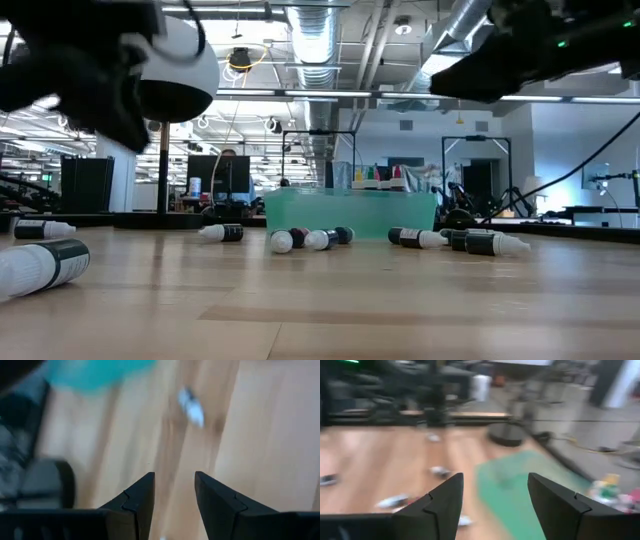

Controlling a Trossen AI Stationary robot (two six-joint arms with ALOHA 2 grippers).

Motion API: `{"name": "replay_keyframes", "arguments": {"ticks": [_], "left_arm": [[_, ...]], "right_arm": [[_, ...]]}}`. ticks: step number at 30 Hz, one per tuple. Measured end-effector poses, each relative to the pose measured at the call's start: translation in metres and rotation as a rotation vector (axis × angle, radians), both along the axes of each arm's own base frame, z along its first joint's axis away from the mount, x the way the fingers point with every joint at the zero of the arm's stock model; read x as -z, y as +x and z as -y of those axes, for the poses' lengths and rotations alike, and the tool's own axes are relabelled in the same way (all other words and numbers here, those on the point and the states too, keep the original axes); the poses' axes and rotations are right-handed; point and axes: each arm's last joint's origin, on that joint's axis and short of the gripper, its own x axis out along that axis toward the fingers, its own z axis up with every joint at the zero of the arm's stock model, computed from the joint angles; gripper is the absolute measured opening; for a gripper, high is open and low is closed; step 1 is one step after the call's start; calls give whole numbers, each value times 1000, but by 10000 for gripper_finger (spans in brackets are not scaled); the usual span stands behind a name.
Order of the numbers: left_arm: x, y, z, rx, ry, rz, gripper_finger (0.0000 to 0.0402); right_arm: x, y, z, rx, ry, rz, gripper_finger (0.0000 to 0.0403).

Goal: Pick & Place food coloring
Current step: Put the black food coloring bottle into the green bin

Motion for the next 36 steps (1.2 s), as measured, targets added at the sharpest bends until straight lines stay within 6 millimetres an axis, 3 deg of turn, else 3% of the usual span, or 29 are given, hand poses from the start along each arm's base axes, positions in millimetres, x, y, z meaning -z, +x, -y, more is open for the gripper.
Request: {"name": "replay_keyframes", "arguments": {"ticks": [8,17,23,30,36], "left_arm": [[13,1,-31,-94,-207,-247,134],[-4,-6,-54,-72,-357,-321,134],[-11,-20,-62,-73,-450,-293,134],[8,-52,-70,-136,-499,-312,134],[23,-64,-73,-118,-557,-211,134]], "right_arm": [[2,-5,-35,-215,42,-10,198],[22,-6,-66,-337,91,-113,186],[25,-1,-67,-331,73,-104,179],[26,2,-64,-316,71,-99,176],[26,2,-65,-318,73,-92,175]]}}
